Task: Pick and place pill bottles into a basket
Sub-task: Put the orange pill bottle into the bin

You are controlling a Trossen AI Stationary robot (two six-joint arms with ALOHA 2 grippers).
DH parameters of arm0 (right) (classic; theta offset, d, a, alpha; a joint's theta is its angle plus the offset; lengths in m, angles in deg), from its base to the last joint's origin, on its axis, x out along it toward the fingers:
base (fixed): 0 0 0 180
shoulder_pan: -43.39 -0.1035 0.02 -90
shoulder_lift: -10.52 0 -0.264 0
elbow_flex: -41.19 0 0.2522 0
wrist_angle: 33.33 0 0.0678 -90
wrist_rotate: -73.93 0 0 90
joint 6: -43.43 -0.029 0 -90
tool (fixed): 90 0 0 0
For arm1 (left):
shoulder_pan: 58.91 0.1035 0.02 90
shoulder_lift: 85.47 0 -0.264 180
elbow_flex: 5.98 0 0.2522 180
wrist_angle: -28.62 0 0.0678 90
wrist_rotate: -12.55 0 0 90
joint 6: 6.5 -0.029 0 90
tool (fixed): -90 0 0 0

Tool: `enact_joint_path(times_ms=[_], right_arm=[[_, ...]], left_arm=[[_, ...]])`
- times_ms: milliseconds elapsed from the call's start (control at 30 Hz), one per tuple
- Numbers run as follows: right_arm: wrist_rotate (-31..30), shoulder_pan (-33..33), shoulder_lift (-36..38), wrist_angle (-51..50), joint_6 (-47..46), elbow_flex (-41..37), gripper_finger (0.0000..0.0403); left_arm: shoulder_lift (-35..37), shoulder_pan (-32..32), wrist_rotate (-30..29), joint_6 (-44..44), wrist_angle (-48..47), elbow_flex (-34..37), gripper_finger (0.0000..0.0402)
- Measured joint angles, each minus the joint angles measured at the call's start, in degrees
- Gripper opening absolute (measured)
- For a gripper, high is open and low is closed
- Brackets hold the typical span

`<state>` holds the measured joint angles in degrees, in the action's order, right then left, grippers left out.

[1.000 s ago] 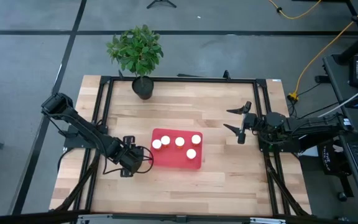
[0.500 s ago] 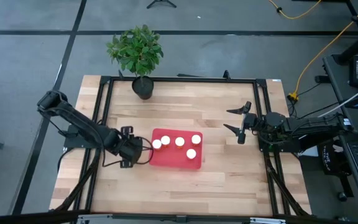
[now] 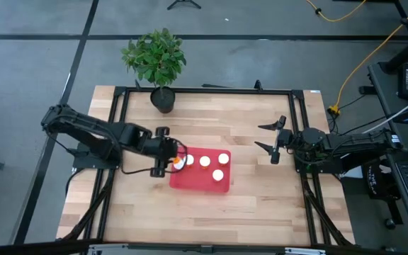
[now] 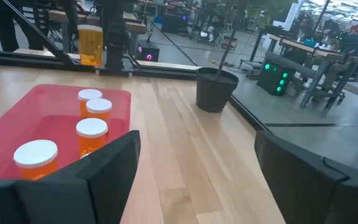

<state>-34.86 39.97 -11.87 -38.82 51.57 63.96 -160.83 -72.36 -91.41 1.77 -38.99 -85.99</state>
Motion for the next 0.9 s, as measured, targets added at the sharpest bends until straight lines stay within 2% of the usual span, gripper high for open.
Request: enact_joint_path(times_ms=[233, 500, 900], right_arm=[[0.0, 0.0, 0.0, -1.1, 0.0, 0.0, 0.0319], [0.0, 0.0, 0.0, -2.9, -0.1, 0.0, 0.0319], [0.5, 0.0, 0.0, -3.0, -0.2, 0.0, 0.0319]], left_arm=[[-7.4, 3.8, 9.0, -10.9, 0.3, -5.7, 0.0214], [-15.3, 5.8, 17.2, -18.5, 6.8, -8.8, 0.0211], [-25.9, 5.1, 19.7, -17.8, 15.6, -8.8, 0.0212]])
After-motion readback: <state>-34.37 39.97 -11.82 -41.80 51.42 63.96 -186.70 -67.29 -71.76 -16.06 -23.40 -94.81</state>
